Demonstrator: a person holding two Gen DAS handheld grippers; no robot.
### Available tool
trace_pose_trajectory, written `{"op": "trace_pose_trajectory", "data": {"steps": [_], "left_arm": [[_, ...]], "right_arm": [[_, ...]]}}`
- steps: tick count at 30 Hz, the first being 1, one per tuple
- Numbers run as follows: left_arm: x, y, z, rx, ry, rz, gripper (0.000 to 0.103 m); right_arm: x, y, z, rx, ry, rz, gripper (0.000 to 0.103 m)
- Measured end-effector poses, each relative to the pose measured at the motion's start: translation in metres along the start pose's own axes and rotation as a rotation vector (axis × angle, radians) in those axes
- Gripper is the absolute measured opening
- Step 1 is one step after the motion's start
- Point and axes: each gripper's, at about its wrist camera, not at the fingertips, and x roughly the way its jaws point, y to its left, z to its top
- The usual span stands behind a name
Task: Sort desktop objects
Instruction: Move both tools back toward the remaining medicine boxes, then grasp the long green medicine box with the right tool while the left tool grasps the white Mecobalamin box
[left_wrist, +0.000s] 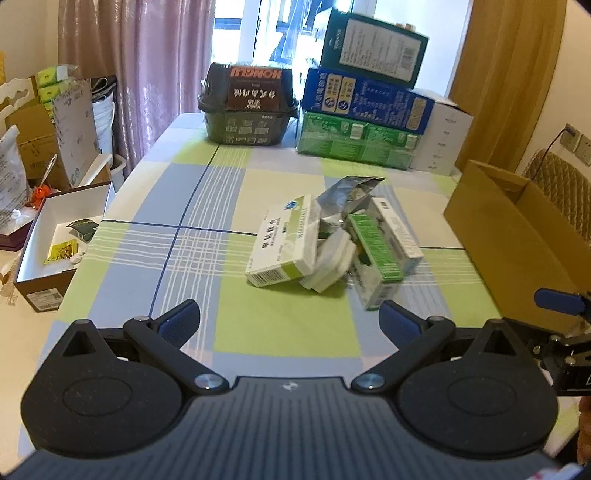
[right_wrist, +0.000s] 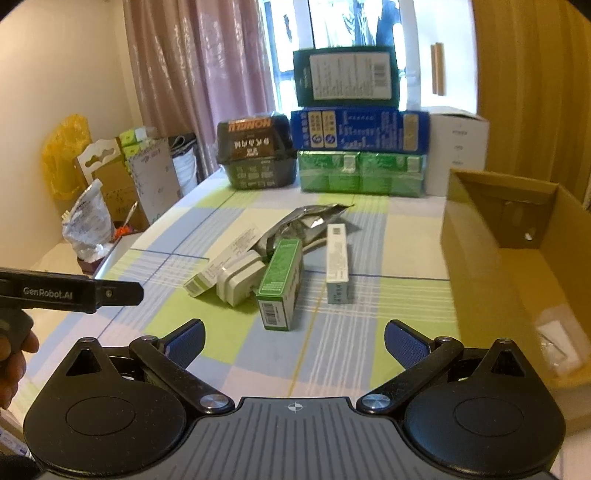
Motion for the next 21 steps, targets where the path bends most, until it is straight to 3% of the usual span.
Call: {"op": "trace_pose_trajectory", "data": {"steps": [5, 13, 21], "left_arm": [[0.035, 0.014, 0.012, 0.010, 0.024, -0.003, 0.099], [0.075, 0.030, 0.029, 0.017, 0.036, -0.032, 0.094], [0.110, 0.035, 0.039, 0.009, 0.066, -0.083, 0.088]], "right_arm": [[0.038, 0.001, 0.005, -0.007, 0.023, -0.001, 0.099], [0.096, 0.008, 0.017, -0.043, 0.058, 0.006, 0.072], [0.130, 0.011, 0.021, -0.067, 0.084, -0.006, 0.059]]}}
